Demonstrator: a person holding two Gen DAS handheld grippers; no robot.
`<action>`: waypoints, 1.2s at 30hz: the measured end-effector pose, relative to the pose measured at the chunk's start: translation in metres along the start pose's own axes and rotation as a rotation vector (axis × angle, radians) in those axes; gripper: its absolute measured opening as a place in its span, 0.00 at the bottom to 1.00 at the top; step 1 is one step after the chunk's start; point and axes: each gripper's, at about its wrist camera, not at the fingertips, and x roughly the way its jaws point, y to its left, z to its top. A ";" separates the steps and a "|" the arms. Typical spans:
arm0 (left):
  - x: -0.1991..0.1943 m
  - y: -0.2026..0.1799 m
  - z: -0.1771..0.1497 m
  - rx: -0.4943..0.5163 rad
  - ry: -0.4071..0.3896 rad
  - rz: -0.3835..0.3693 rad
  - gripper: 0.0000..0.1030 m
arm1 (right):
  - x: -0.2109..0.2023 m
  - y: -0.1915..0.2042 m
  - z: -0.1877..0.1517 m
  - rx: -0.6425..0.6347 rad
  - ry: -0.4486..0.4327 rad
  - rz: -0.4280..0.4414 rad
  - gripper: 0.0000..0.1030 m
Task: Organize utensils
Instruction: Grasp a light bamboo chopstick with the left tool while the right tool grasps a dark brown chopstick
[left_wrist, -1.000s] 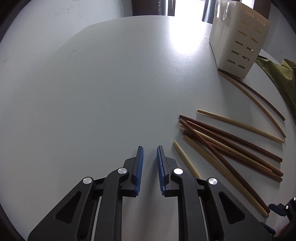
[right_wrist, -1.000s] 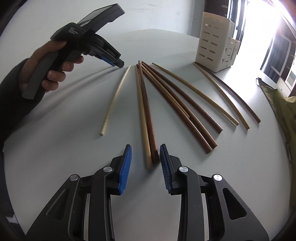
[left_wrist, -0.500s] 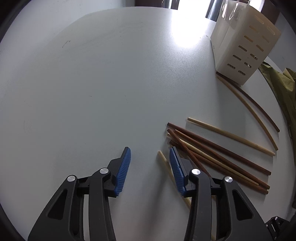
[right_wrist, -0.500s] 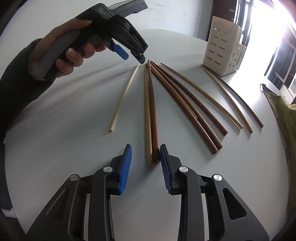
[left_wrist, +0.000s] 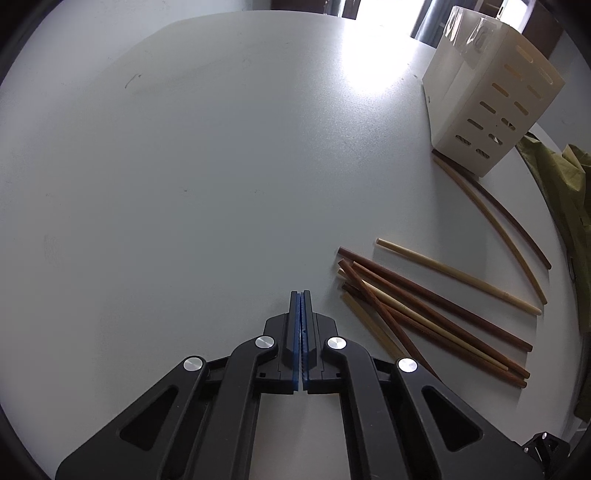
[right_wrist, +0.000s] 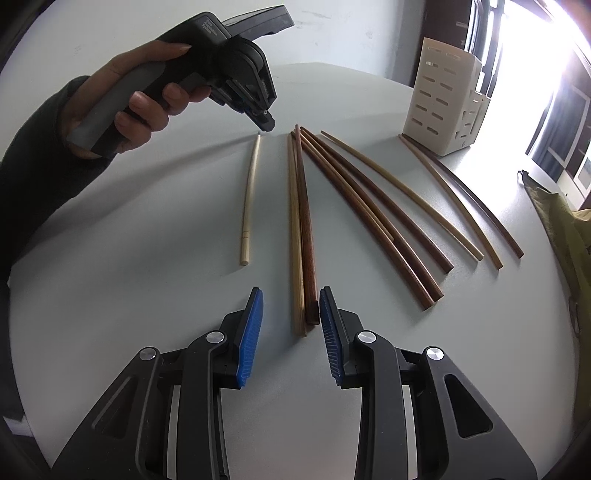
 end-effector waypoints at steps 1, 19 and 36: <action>-0.002 0.000 0.000 -0.002 0.000 -0.004 0.00 | -0.002 -0.001 0.000 0.004 -0.009 0.002 0.31; 0.019 0.022 0.017 -0.132 0.118 0.021 0.43 | 0.013 -0.015 0.059 0.022 -0.044 0.039 0.44; 0.034 0.045 0.037 -0.153 0.105 -0.006 0.03 | 0.098 -0.037 0.118 0.058 0.040 0.171 0.07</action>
